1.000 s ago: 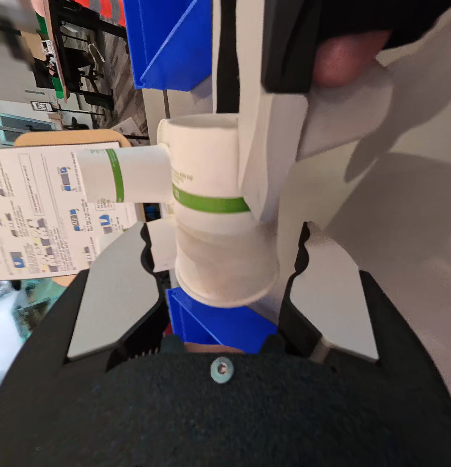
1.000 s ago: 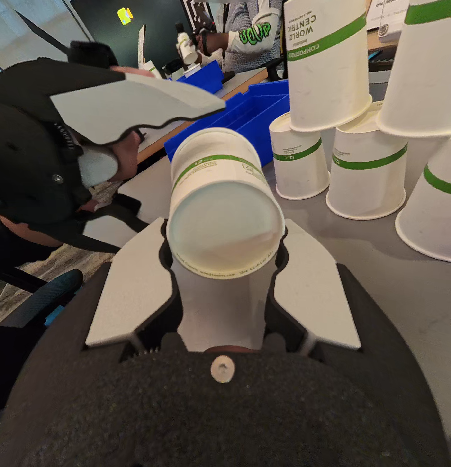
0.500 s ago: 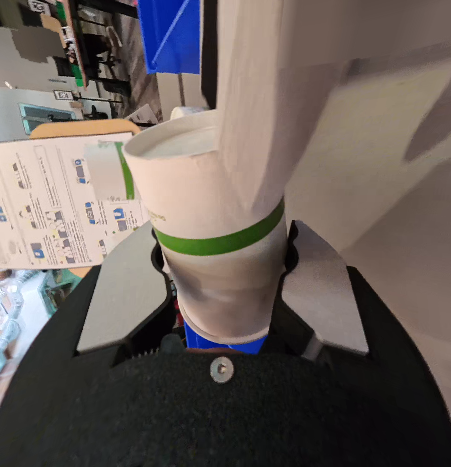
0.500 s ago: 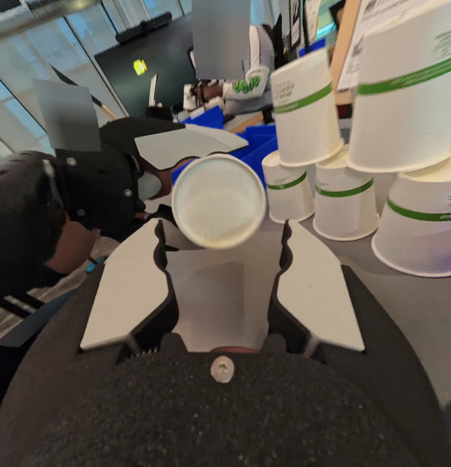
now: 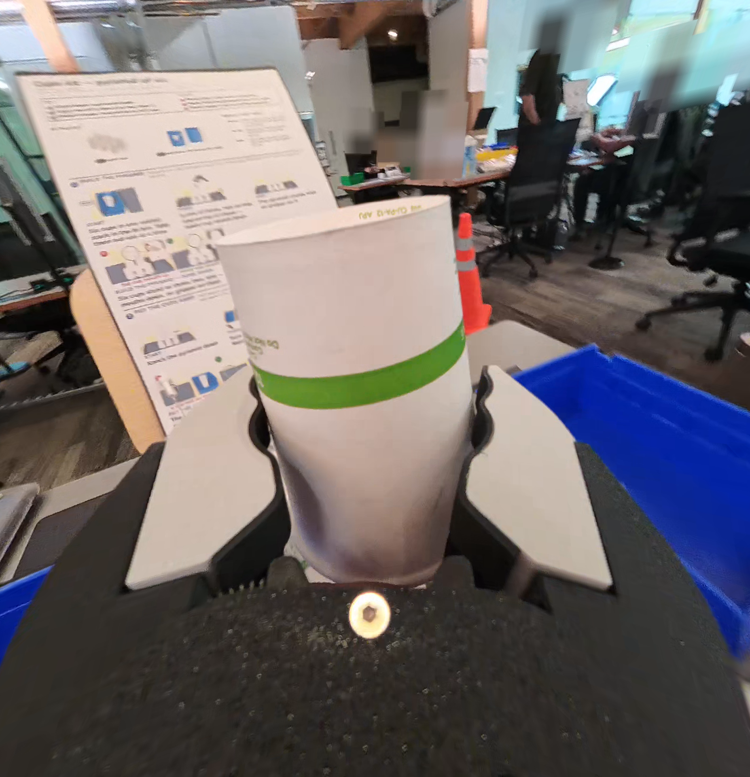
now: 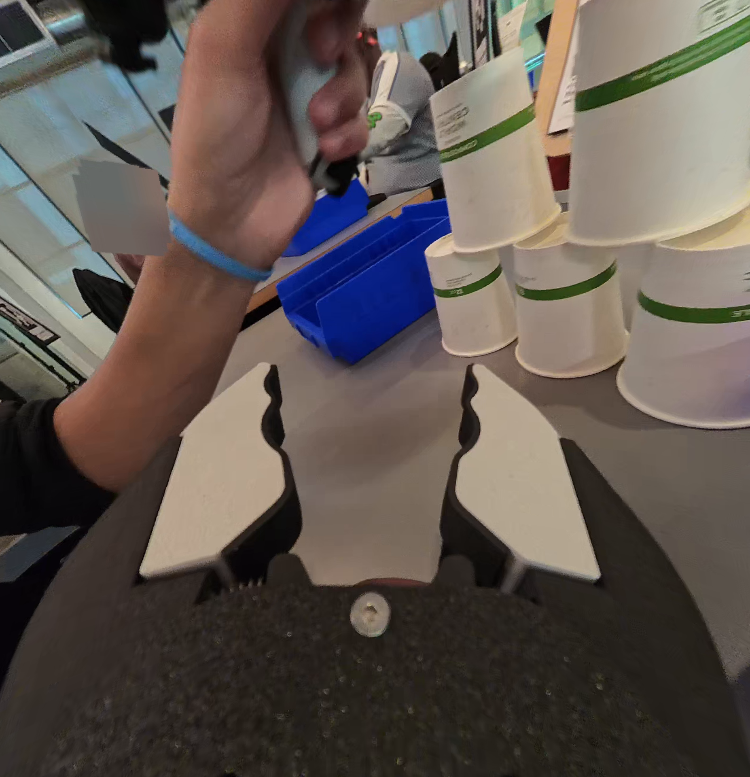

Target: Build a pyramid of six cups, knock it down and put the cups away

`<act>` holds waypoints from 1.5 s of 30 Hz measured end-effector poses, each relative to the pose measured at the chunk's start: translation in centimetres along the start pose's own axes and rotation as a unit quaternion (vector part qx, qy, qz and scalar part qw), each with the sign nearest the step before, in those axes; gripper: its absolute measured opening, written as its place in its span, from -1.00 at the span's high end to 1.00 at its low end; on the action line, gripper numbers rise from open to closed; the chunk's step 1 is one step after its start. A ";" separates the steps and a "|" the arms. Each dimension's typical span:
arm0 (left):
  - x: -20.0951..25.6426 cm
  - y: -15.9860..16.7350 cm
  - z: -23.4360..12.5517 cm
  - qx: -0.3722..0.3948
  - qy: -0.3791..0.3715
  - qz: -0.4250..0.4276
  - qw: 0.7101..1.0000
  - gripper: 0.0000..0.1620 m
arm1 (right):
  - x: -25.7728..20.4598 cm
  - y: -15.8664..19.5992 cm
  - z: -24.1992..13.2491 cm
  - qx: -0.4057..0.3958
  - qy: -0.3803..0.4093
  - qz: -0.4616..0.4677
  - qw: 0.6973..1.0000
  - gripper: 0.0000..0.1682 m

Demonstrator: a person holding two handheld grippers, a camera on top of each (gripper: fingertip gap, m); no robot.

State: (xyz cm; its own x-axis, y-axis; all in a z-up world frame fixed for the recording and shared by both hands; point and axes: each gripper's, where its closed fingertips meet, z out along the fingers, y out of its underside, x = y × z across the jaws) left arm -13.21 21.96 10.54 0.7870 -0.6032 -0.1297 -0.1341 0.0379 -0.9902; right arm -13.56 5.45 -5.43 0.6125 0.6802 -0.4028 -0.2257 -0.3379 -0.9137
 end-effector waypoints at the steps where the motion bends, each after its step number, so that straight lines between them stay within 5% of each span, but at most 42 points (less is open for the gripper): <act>1: -0.4 -0.5 0.9 0.004 -0.017 -0.007 1.000 -0.17 | -0.3 0.2 0.2 -0.004 -0.005 -0.002 1.000 0.03; 11: -3.6 1.3 6.9 -0.096 -0.091 0.021 0.991 -0.16 | -0.8 0.5 0.1 -0.013 -0.020 -0.003 1.000 0.05; 45: -3.6 4.6 6.4 -0.166 -0.065 0.022 0.984 -0.19 | -1.7 1.0 0.4 -0.031 -0.044 0.015 0.998 0.08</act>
State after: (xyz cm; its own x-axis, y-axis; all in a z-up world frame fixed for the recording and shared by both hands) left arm -12.83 29.38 6.11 0.8435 -0.4986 -0.1999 -0.3432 -0.2139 -0.9146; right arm -15.14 4.22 -5.66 0.5364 0.7227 -0.4359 -0.1942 -0.3969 -0.8971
